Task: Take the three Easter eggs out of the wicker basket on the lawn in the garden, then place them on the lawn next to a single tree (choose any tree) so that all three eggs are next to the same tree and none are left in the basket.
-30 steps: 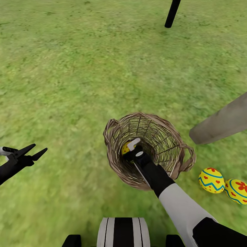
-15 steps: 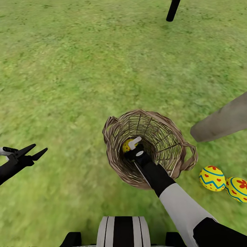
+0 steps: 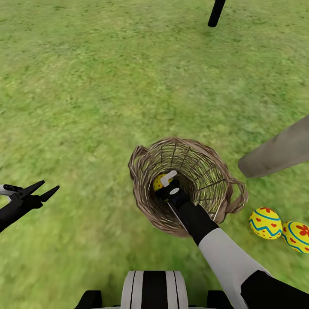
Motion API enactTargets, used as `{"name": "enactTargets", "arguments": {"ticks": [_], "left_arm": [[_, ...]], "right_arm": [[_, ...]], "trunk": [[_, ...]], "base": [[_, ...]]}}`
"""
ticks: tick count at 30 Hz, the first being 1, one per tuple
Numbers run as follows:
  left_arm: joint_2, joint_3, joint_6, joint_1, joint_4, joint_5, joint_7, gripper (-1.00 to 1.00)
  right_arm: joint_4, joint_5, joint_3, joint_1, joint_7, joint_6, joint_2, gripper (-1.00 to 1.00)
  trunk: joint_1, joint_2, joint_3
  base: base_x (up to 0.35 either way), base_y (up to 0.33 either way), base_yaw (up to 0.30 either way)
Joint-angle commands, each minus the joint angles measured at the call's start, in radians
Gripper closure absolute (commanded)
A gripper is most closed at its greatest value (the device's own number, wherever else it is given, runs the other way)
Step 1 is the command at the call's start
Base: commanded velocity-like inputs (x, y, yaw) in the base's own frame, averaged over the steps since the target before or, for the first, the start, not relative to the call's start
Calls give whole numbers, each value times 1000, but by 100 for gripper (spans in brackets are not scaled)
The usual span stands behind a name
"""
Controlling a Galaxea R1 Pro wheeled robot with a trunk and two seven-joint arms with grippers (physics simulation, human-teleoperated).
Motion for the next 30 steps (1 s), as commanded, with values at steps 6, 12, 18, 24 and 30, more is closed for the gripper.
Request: {"name": "enactTargets", "arguments": {"ticks": [6, 12, 18, 24, 30], "left_arm": [[0, 0, 11, 0, 0, -1, -4, -100], [0, 0, 11, 0, 1, -1, -4, -100], [0, 0, 11, 0, 0, -1, -4, -100], [0, 0, 11, 0, 0, -2, -4, -100], [-1, -1, 11, 0, -1, -2, -4, -100]], "right_arm": [[-1, -4, 2, 0, 0, 7, -2, 100], [-1, -4, 2, 0, 1, 8, -2, 100], [1, -5, 2, 0, 1, 8, -2, 100], [1, -6, 2, 0, 0, 9, 0, 100], [1, -6, 3, 0, 0, 9, 1, 100]], "trunk": [[0, 0, -4], [0, 0, -4], [1, -1, -12], [0, 0, -4], [-1, 0, 7]], "base": [[0, 0, 0], [0, 0, 0], [0, 0, 0], [0, 0, 0], [0, 0, 0]]}}
